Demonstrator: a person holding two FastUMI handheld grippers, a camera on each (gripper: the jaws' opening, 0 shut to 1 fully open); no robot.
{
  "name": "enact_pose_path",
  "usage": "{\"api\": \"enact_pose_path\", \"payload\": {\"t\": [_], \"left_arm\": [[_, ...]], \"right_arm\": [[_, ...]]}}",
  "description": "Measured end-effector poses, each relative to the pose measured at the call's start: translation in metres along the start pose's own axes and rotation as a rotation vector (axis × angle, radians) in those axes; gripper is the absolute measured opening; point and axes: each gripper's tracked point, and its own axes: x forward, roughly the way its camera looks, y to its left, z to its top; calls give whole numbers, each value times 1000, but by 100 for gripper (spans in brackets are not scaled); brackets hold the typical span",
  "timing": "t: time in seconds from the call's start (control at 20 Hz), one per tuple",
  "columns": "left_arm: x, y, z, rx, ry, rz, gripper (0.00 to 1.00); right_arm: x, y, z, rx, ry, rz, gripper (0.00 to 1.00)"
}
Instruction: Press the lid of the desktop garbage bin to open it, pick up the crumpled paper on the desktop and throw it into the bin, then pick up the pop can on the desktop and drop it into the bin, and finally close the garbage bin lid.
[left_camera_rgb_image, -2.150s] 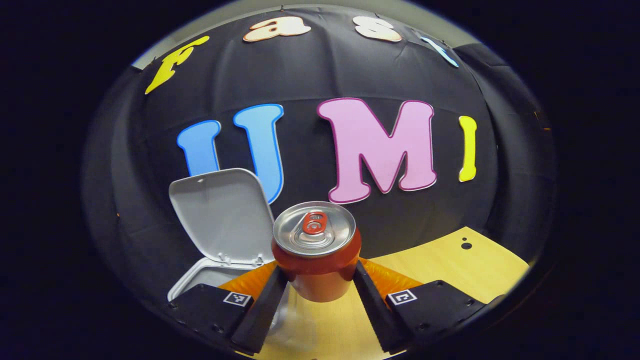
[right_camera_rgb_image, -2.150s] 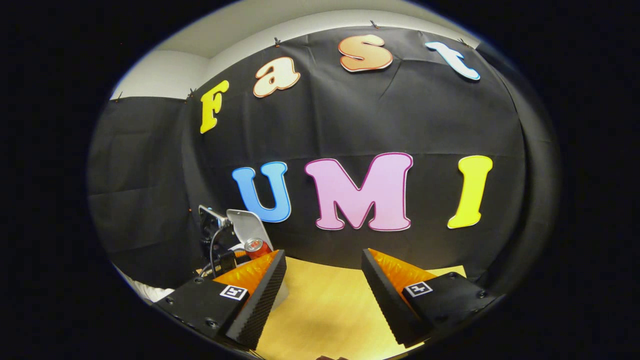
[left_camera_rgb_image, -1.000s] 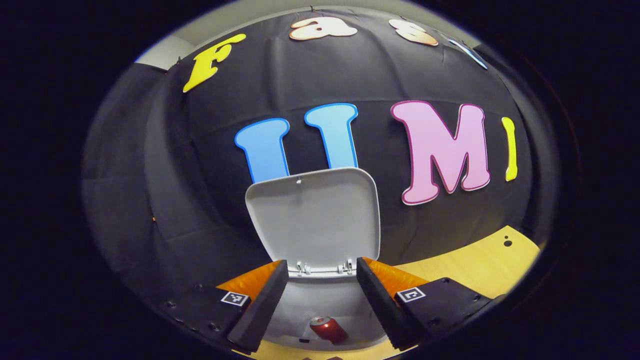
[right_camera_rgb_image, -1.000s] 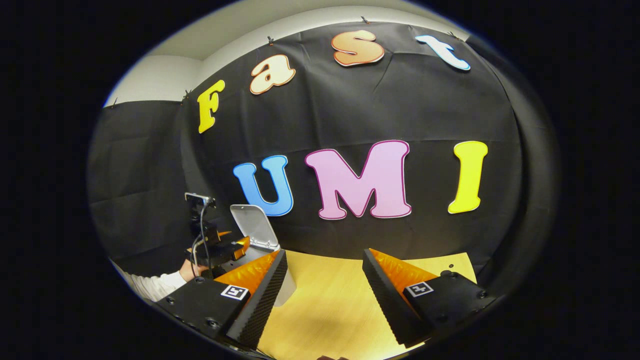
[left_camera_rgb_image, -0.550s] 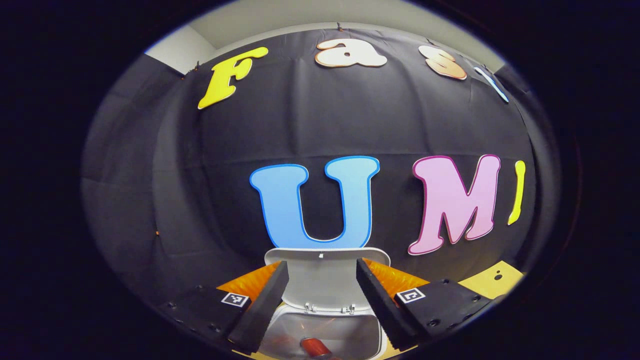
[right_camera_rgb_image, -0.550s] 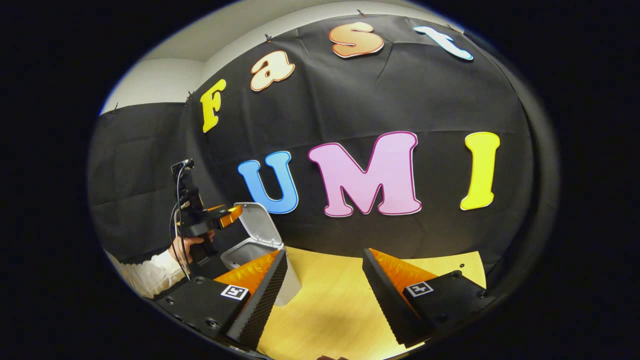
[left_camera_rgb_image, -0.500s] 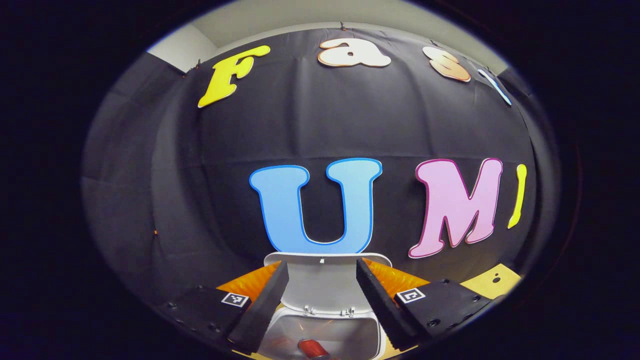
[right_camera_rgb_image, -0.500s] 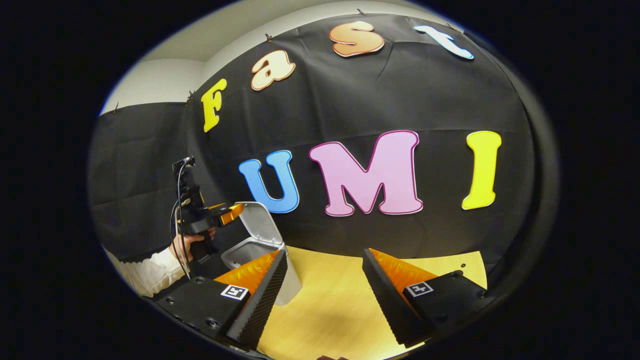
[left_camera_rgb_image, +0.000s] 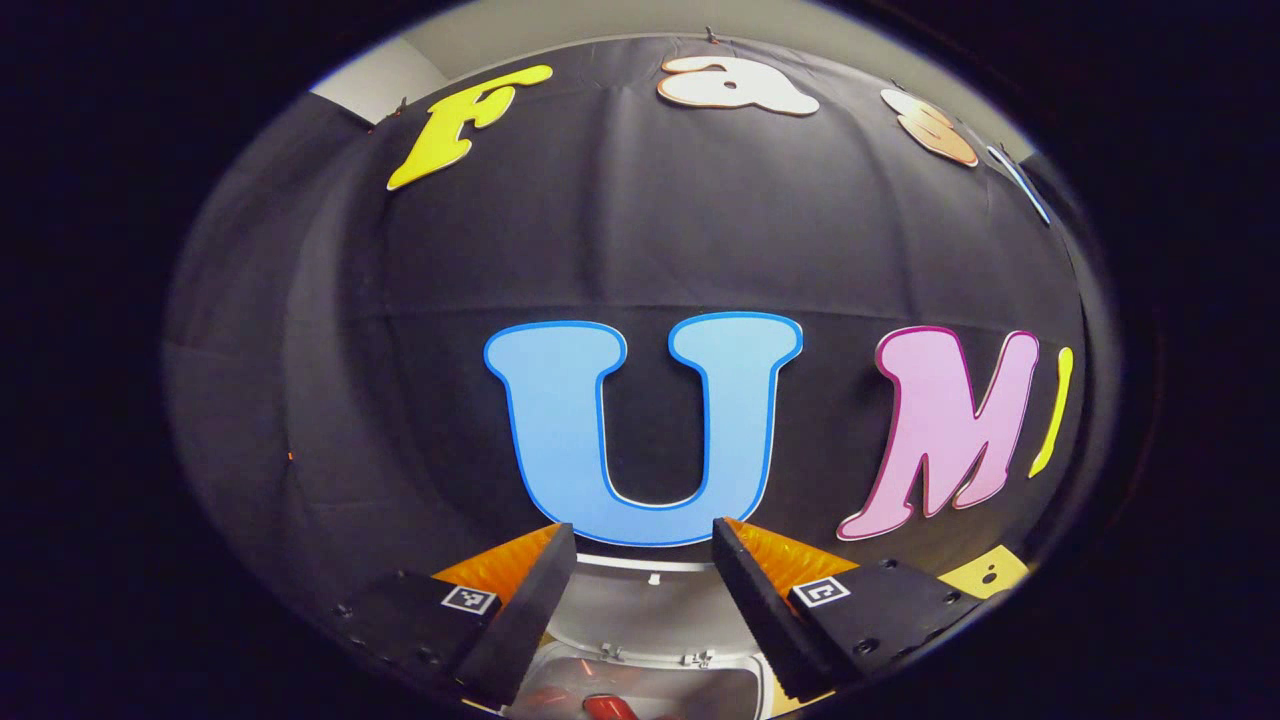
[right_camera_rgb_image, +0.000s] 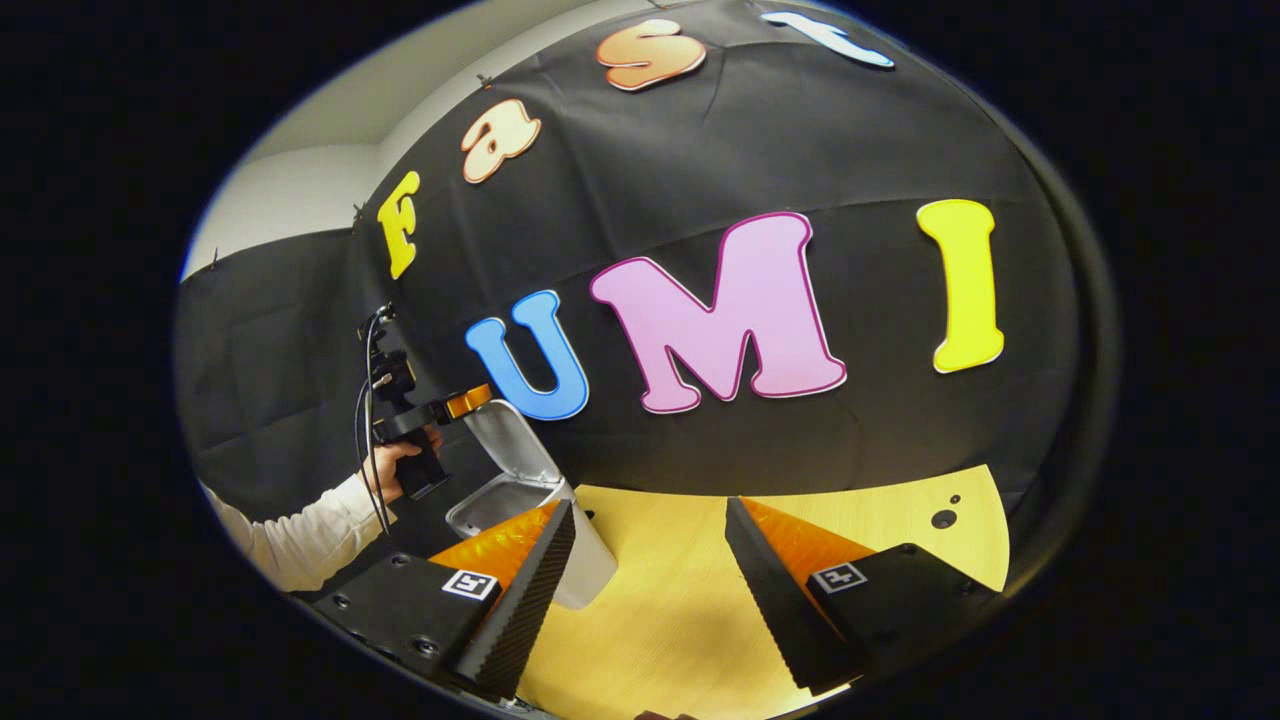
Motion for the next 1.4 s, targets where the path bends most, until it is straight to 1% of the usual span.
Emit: {"api": "enact_pose_path", "payload": {"t": [0.1,0.25,0.3,0.35,0.55,0.75,0.85,1.0,1.15,1.25,1.4], "left_arm": [[1,4,-7,32,32,-3,92],[5,0,-12,19,58,-22,95],[1,1,-13,19,73,-20,94],[-3,1,-15,19,86,-25,98],[-37,7,-28,24,166,-41,99],[-80,14,-62,38,317,-52,99],[-94,19,-77,39,367,-50,99],[-108,22,-108,62,454,-49,96],[-115,20,-141,53,560,-61,97],[-120,22,-155,31,608,-68,97],[-127,19,-177,43,706,-94,98]], "right_arm": [[-2,-4,-3,0,5,-13,98],[-6,-3,-2,-28,1,-22,98],[-8,-2,-3,-36,-2,-24,98],[-8,0,-3,-38,-3,-22,98],[-8,13,-9,-46,5,-4,98],[-7,27,-14,-46,6,27,97],[-4,32,-16,-40,7,37,98],[-1,39,-19,-41,10,53,98],[-2,42,-25,-53,18,62,98],[-5,41,-28,-51,29,62,98],[-10,37,-28,-50,26,52,98]]}}
